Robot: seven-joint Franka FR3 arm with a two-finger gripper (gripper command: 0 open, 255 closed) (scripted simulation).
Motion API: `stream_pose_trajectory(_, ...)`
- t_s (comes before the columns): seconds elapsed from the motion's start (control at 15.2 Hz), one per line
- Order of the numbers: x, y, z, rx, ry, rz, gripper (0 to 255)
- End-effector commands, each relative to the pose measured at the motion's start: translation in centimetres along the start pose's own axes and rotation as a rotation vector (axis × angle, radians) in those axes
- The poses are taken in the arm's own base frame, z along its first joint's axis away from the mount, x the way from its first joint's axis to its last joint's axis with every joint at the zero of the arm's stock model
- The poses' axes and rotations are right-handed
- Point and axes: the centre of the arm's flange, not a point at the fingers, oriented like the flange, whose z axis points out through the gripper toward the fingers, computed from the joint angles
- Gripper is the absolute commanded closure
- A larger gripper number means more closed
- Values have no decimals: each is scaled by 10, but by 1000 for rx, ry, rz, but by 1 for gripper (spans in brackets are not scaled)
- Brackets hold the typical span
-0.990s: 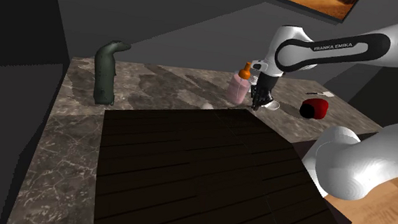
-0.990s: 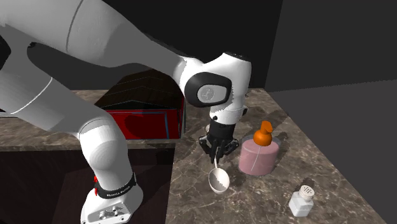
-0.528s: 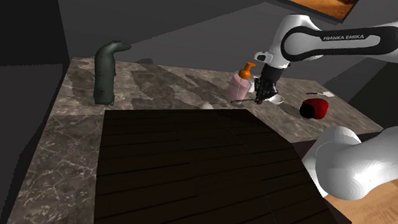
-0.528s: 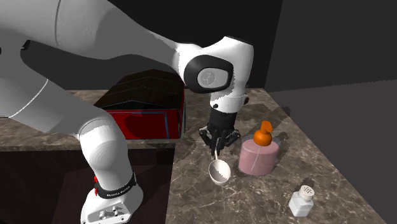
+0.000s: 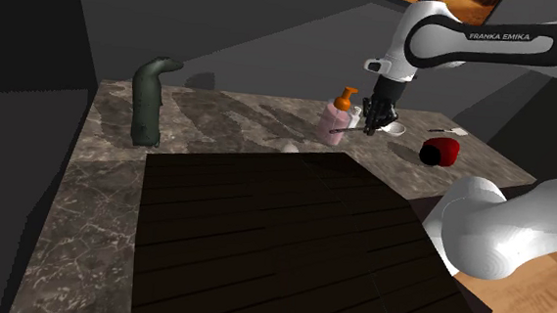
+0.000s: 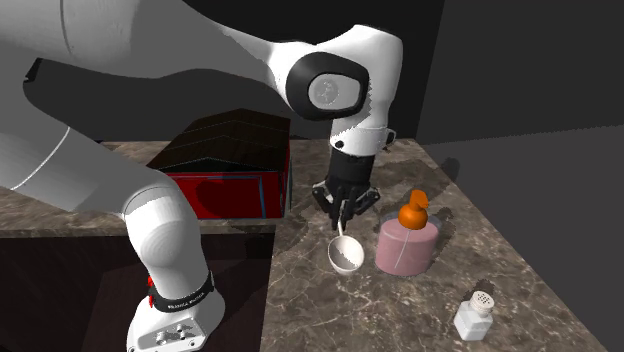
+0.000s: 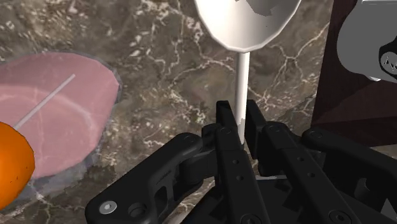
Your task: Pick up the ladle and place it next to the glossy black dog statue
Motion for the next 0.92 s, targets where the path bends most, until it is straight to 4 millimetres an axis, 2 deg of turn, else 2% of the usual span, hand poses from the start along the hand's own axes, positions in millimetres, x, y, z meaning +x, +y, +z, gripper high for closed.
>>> stream_pose_trajectory(0.0, 2, 0, -12, 0, 0, 0, 255)
stream_pose_trajectory(0.86, 0, -8, -80, 0, 0, 0, 255)
